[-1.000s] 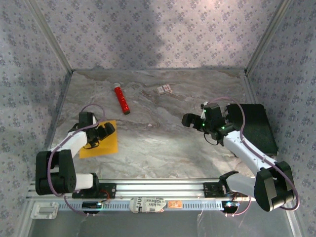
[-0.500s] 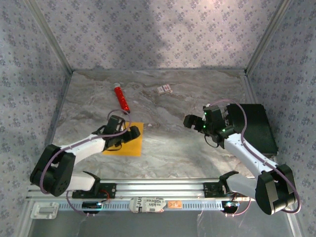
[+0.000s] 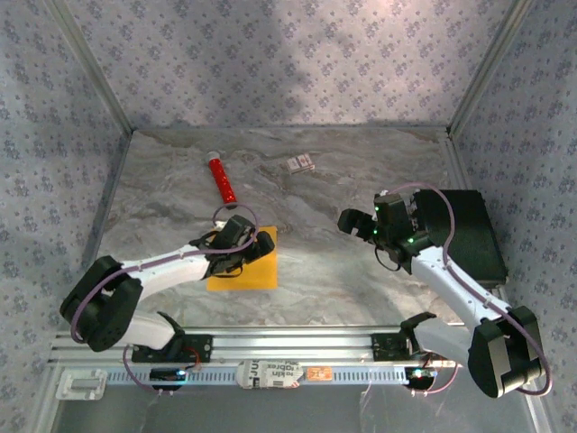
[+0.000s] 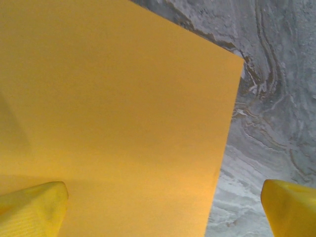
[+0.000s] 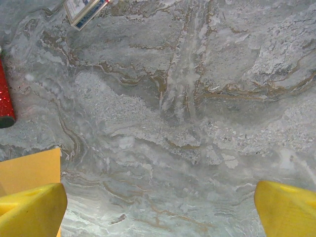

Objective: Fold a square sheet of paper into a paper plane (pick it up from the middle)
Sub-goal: Move the square sheet of paper to the center of the table.

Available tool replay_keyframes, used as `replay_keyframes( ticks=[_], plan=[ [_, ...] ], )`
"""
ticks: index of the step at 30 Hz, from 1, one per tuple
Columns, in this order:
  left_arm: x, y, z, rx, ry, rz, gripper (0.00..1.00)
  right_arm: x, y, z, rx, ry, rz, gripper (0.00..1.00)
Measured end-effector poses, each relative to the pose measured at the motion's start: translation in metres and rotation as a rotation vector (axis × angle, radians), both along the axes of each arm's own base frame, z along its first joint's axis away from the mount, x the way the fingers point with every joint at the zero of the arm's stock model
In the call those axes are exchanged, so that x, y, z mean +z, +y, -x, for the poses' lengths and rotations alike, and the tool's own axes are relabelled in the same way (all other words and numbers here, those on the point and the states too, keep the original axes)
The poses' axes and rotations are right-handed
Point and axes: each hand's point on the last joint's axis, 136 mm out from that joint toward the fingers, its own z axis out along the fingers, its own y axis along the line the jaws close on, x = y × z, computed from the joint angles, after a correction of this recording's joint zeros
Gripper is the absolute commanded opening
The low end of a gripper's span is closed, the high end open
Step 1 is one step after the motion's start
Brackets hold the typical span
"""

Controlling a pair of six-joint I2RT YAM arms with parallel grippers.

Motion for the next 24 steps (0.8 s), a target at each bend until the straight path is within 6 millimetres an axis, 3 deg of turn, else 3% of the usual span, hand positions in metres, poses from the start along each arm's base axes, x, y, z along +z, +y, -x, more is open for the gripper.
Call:
replay_keyframes(
  ticks=[7,10,20,24],
  plan=[
    [0.041,0.041,-0.016,-0.033,-0.112,-0.029,1.0,0.0,0.009,0.005,0.058,-0.011,0.035,0.99],
    [0.048,0.059,-0.018,-0.058,-0.132,-0.075,1.0,0.002,0.015,0.004,0.087,-0.019,0.054,0.99],
    [0.048,0.06,-0.026,-0.269,-0.031,-0.334,1.0,0.007,0.03,-0.003,0.127,-0.03,0.116,0.99],
    [0.048,0.065,-0.024,-0.318,-0.029,-0.348,1.0,0.008,0.031,-0.002,0.128,-0.029,0.142,0.99]
  ],
)
